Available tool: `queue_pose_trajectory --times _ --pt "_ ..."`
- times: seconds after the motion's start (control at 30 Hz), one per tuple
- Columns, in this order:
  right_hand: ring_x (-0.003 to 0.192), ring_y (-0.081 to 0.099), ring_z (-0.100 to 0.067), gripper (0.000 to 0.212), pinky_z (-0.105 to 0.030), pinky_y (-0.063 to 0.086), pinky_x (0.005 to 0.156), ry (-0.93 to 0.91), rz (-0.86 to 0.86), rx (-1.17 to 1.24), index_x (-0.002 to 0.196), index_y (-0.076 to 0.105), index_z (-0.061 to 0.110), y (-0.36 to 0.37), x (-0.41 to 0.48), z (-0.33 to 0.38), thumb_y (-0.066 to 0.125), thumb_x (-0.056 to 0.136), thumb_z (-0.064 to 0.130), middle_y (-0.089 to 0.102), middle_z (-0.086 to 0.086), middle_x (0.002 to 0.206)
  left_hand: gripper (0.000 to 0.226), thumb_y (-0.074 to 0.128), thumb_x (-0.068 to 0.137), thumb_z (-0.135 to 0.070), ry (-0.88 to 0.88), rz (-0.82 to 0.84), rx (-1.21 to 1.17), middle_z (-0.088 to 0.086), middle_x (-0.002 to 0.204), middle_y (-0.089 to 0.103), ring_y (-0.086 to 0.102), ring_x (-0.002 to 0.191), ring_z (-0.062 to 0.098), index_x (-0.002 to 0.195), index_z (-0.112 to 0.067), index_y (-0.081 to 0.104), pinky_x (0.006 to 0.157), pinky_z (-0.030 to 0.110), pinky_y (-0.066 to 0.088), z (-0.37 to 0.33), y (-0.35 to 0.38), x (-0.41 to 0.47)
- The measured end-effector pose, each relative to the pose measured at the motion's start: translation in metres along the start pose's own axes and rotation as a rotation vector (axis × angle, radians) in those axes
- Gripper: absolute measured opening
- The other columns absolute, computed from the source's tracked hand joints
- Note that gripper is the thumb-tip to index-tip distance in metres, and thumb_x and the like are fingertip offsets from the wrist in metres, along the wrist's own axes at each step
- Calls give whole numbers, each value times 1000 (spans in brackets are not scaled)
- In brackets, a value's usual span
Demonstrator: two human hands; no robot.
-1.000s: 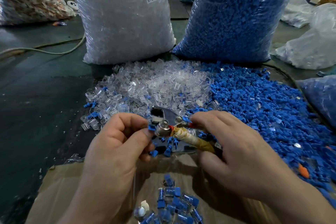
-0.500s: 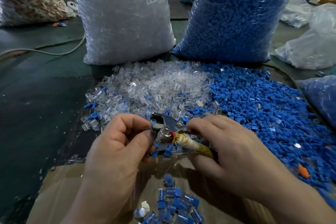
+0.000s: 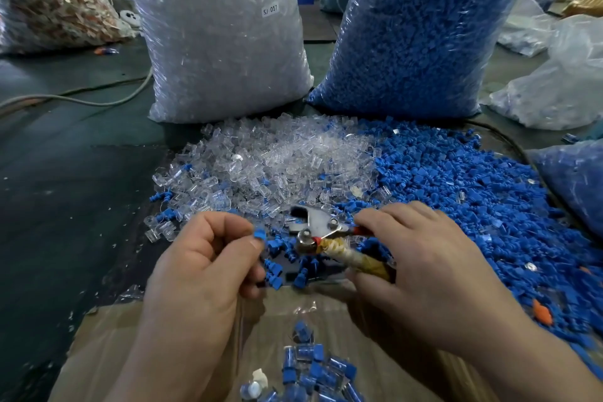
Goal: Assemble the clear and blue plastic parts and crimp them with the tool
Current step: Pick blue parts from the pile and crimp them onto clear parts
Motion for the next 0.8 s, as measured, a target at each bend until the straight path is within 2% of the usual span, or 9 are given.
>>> queue_pose_trajectory --times 0.07,0.13,0.3,0.4,0.5,0.53,0.63,0.73,0.8 --pt "104 44 -12 70 -33 38 92 65 17 -99 127 46 39 2 5 -5 24 73 77 53 17 112 28 67 87 -6 -86 104 42 7 55 64 56 44 13 76 -31 69 44 20 49 2 6 -3" --pt "108 41 -14 69 -35 34 95 92 52 -149 128 43 39 6 11 -7 26 73 78 52 15 116 27 69 86 -8 -115 175 97 7 54 65 54 42 13 77 -33 68 42 18 47 6 13 -7" --pt "116 38 -17 68 -39 28 103 97 35 -136 131 43 37 5 15 -6 29 78 78 50 11 124 30 71 86 -14 -68 142 188 4 56 68 58 43 10 80 -42 66 43 16 46 11 16 -7" --pt "105 50 -13 52 -38 42 93 -23 -143 -37 114 55 34 -4 7 14 35 84 71 57 13 110 25 72 84 -20 -40 113 226 2 60 69 61 47 12 84 -44 66 45 20 49 11 18 -9" --pt "81 59 -15 31 -37 52 77 -242 -213 8 89 63 30 -1 0 41 44 88 54 62 10 85 18 71 80 -28 15 99 275 -1 65 70 68 60 22 87 -44 67 56 39 58 9 21 -13" --pt "74 60 -16 27 -36 52 74 -287 -211 -1 83 64 28 1 -1 45 47 89 48 62 9 78 18 70 81 -27 46 97 295 -3 66 70 68 60 20 88 -44 67 58 38 59 7 21 -14" --pt "70 61 -18 18 -34 52 71 -302 -218 -2 79 64 25 3 0 44 56 89 37 61 7 74 20 71 81 -27 145 107 335 -9 65 71 64 53 8 87 -46 68 51 16 52 -1 22 -19" --pt "67 58 -21 28 -35 49 65 -282 -270 31 74 62 21 1 -3 41 46 93 34 59 4 71 10 68 79 -44 210 150 332 -14 69 71 66 60 3 88 -48 69 56 13 51 -10 24 -22" --pt "66 56 -22 28 -35 47 63 -309 -301 67 74 61 19 -1 -4 43 45 92 33 57 2 71 25 60 70 -58 190 135 229 -12 66 70 63 55 0 88 -45 70 51 13 49 -13 22 -21"
Point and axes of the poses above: each hand's wrist, its own x-axis towards the middle knuckle, its own y-axis out of the palm, z = x × y, the point moved 4 cm from there along x, towards the middle knuckle
